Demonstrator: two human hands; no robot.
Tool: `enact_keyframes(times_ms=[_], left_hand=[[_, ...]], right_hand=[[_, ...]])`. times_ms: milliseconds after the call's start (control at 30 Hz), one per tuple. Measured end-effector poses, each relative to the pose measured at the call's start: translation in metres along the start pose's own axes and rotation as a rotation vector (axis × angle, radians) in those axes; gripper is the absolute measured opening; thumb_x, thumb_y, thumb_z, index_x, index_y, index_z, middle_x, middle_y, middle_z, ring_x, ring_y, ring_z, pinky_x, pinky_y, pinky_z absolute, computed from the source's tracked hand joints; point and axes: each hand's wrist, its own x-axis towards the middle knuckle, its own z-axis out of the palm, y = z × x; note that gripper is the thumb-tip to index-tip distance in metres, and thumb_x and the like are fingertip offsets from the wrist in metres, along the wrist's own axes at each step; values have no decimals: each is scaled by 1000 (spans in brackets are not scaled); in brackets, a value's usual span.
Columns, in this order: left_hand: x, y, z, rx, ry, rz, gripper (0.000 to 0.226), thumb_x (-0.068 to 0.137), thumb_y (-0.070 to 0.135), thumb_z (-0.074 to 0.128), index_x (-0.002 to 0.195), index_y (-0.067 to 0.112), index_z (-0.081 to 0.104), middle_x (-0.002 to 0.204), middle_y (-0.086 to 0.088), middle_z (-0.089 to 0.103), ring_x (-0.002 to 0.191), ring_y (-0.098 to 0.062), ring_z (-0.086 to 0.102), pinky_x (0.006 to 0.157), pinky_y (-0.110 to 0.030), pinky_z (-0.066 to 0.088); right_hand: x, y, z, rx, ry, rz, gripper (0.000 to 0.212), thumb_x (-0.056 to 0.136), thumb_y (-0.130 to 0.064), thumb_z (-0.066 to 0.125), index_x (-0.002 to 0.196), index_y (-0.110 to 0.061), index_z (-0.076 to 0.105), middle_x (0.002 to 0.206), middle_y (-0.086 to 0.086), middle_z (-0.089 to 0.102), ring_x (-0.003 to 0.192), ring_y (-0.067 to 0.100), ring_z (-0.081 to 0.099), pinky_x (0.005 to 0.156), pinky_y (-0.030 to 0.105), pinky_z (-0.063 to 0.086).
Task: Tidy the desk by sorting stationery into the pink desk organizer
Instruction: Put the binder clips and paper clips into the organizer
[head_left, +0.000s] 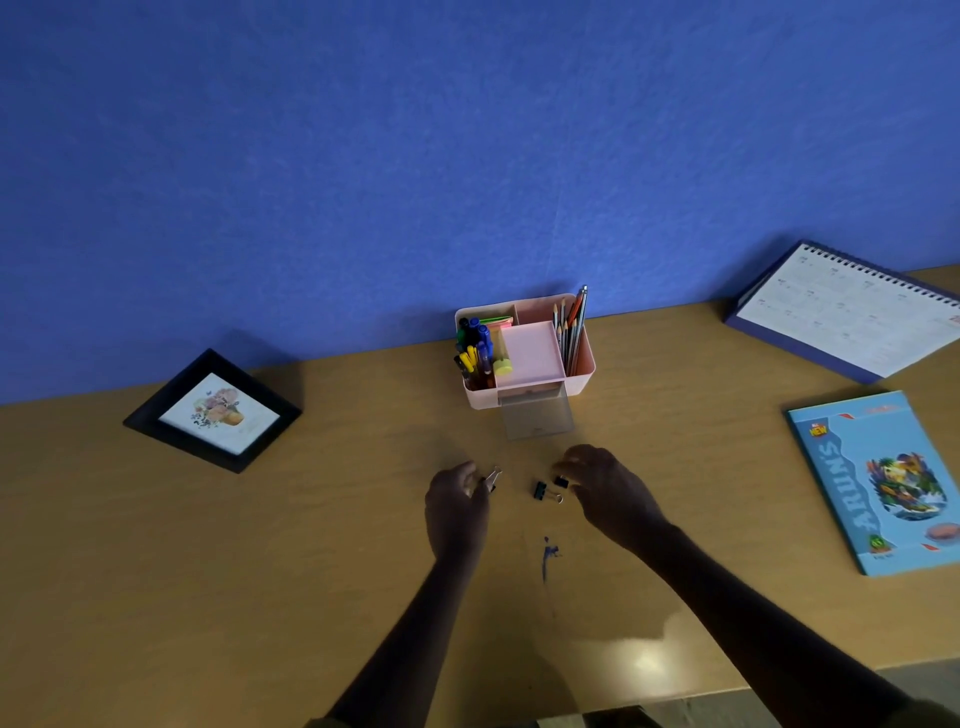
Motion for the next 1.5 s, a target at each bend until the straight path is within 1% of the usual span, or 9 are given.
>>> enact_keyframes(times_ms=[133,367,467,567,733,867,1033,1333,1500], left_hand=[[-2,-8,1,72,-55,60,47,90,25,84,135,14,74,127,-7,71,110,-22,72,90,-43,61],[-2,-11,4,245,-64,148,42,93,31,81,133,20,74,125,0,69,115,-18,66,87,-35,58],[-2,-12,4,273,-62,153,38,95,30,79,132,19,74,126,1,70,116,-19,65,89,-38,58],[0,-14,5,280,-54,151,35,96,28,78,129,18,75,124,0,70,116,-20,65,89,-39,59],[2,-18,5,299,-52,170,34,98,26,74,131,16,74,125,-3,70,117,-21,66,94,-38,57],[4,-19,5,305,-62,176,35,100,28,72,133,16,73,126,-4,70,117,-21,65,95,-37,56],[5,-17,3,308,-72,170,35,101,30,71,133,18,73,126,-2,70,118,-19,64,95,-37,57],[4,-15,0,305,-66,187,35,102,30,70,134,17,73,127,-1,71,118,-16,64,98,-32,56],[3,-17,-4,256,-67,194,33,99,27,74,129,14,74,123,-3,72,114,-18,67,96,-35,57]], right_hand=[[-3,4,6,-135,-27,-106,39,100,-9,70,136,-24,71,141,4,64,123,21,65,92,34,64],[-6,7,3,-248,-7,-58,26,102,-21,69,127,-17,72,123,3,68,106,17,68,81,34,65],[-7,4,-1,-201,8,59,26,103,-30,66,125,-18,70,125,-1,68,108,13,68,83,30,65],[-4,-1,-14,-118,76,156,25,100,-31,70,121,-18,69,120,-2,70,100,10,69,73,29,65],[13,-16,-48,-32,209,135,23,97,-31,73,117,-20,67,113,-4,70,93,8,65,60,24,59],[42,-38,-71,-57,219,24,25,99,-29,73,121,-18,67,120,0,72,104,14,71,68,29,64],[79,-58,-76,-327,93,-51,31,103,-29,68,133,-18,67,133,3,70,122,24,70,91,45,66],[92,-64,-66,-612,15,-72,28,98,-24,74,124,-13,72,123,6,75,107,28,75,81,44,66],[81,-61,-69,-462,84,-37,31,103,-24,67,132,-15,67,134,5,71,119,27,72,88,43,66]])
